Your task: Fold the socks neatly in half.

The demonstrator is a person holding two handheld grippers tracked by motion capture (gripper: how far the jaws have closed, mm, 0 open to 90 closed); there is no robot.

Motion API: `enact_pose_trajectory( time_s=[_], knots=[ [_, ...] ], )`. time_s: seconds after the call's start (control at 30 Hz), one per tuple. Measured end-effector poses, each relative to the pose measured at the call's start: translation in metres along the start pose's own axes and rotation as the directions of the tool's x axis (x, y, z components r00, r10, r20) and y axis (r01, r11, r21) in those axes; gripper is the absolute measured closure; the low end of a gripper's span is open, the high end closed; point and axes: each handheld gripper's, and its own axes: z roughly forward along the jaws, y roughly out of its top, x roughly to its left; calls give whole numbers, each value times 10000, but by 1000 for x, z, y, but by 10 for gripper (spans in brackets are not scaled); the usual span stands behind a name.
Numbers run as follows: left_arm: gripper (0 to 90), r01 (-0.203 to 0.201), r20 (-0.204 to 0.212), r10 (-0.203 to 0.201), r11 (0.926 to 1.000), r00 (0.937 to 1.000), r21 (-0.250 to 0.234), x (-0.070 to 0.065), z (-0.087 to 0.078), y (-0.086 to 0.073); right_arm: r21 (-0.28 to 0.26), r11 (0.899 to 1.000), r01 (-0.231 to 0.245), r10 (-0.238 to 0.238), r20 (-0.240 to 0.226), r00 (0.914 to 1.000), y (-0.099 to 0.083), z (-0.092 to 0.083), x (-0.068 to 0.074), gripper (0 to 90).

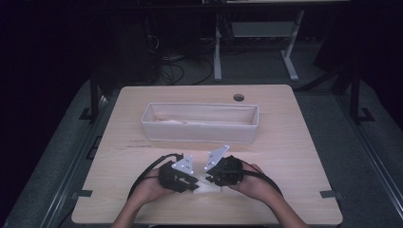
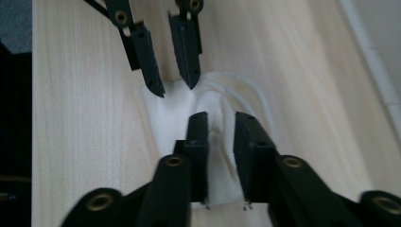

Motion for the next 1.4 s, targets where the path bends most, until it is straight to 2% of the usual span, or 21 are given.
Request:
enact_pose_trajectory(
  time_s=[0.03,0.1,0.13,0.2,0.4,0.63,0.7,0.93,1.13,1.4],
  knots=[
    [744,-33,-31,33,10000,10000,-1,0,0,0,63,10000,-15,15,0,10000,0,4,-1,660],
    [744,-16,-24,16,10000,10000,11,1,0,0,115,9999,-100,105,-387,9992,0,9,-6,580],
    [744,-31,-25,31,10000,10000,19,1,0,-1,175,9998,-26,34,-431,9991,0,13,-7,563],
    [744,-42,-45,42,10000,10000,30,1,0,-1,282,9995,-172,189,-622,9979,0,16,-9,540],
    [742,-112,-74,112,9999,9999,40,1,-2,0,476,9985,-277,315,-811,9962,-1,25,-13,499],
    [738,-32,-121,32,10000,9999,-9,2,-6,-1,679,9975,-209,271,-920,9954,-1,31,-13,471],
    [736,23,-137,-24,10000,9999,-41,2,-8,-2,726,9973,-61,126,-885,9960,-1,33,-12,466],
    [725,65,-284,-70,9998,9996,-161,3,-15,-4,764,9968,243,-188,-726,9972,-1,36,-8,467],
    [709,214,-317,-221,9995,9993,-215,3,-19,-6,744,9968,302,-243,-788,9966,-2,37,-9,490],
    [687,405,-500,-416,9989,9979,-245,6,-24,-12,1216,9919,371,-262,-902,9956,5,38,-10,519]
  ],
)
